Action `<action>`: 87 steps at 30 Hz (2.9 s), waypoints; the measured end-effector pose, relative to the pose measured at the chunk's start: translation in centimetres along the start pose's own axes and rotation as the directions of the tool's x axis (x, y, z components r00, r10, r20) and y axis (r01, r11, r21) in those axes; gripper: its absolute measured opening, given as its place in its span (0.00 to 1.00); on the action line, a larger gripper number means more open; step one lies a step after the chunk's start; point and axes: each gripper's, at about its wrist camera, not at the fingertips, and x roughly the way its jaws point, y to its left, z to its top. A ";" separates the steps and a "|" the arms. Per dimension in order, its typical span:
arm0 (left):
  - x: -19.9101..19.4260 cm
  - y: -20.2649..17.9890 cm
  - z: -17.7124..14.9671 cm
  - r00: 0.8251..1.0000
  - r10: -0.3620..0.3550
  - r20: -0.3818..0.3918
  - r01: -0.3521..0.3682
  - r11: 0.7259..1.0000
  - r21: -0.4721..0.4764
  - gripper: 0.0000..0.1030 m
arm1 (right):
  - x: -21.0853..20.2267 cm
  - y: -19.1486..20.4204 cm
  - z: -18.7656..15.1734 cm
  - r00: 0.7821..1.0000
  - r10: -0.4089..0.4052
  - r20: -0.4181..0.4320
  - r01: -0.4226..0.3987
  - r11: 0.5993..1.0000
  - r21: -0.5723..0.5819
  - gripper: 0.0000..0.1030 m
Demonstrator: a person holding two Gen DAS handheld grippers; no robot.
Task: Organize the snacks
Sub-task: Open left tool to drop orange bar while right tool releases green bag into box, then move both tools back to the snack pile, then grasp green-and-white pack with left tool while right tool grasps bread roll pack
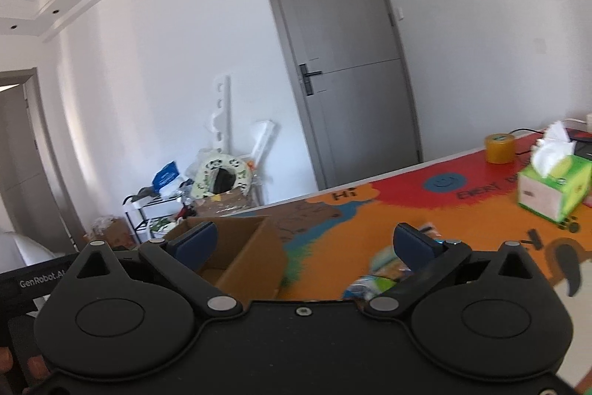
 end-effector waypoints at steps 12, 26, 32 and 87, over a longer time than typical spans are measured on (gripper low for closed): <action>-0.2 -4.1 -1.0 0.998 -0.068 -0.019 0.069 0.996 0.063 0.93 | -2.3 -4.7 -0.6 0.997 -0.076 0.013 0.075 0.995 0.067 1.00; 0.9 -8.7 -2.6 0.989 -0.123 -0.081 0.133 0.984 0.123 0.93 | -4.0 -9.6 -2.1 0.991 -0.129 -0.040 0.133 0.985 0.106 1.00; 1.1 -10.4 -3.8 0.972 -0.202 -0.117 0.215 0.970 0.116 0.92 | -3.9 -10.9 -3.2 0.989 -0.127 -0.075 0.134 0.985 0.110 0.94; 7.4 -12.7 -9.1 0.914 -0.242 -0.325 0.279 0.958 0.073 0.28 | 3.8 -12.7 -7.4 0.936 -0.212 -0.281 0.212 0.977 -0.030 1.00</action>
